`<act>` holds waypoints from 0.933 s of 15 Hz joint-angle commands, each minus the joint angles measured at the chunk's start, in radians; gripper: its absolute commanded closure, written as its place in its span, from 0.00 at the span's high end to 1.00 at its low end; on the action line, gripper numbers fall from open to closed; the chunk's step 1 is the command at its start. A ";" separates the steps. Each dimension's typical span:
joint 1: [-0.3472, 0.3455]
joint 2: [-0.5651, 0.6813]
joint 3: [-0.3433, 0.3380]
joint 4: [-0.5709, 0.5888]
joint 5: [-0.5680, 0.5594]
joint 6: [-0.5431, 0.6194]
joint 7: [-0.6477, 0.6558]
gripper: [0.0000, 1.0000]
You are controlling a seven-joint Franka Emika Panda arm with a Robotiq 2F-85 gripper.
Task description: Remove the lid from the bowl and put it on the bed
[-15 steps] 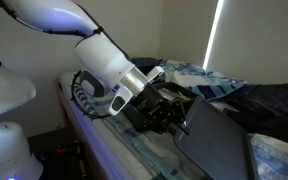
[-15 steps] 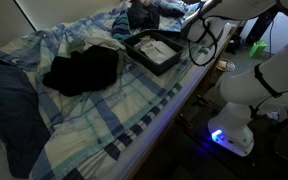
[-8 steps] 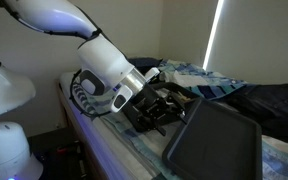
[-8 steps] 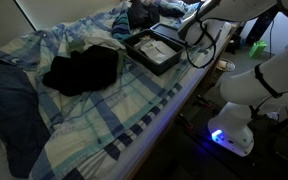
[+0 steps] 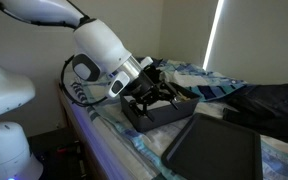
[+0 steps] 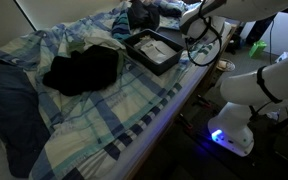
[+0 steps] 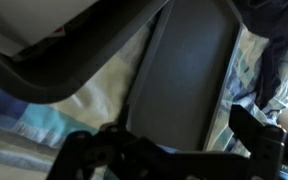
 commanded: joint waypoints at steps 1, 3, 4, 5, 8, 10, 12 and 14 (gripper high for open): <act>0.008 -0.147 -0.013 -0.015 -0.004 -0.158 0.024 1.00; 0.013 -0.191 -0.022 -0.009 -0.005 -0.220 0.018 1.00; 0.019 -0.211 -0.029 -0.007 -0.005 -0.251 0.012 1.00; 0.108 -0.206 -0.121 -0.020 -0.113 -0.243 0.080 1.00; 0.216 -0.235 -0.235 -0.016 -0.228 -0.303 0.108 1.00; 0.265 -0.193 -0.285 -0.012 -0.302 -0.250 0.143 1.00; 0.332 -0.203 -0.346 -0.011 -0.317 -0.267 0.138 1.00; 0.342 -0.207 -0.354 -0.013 -0.318 -0.269 0.137 1.00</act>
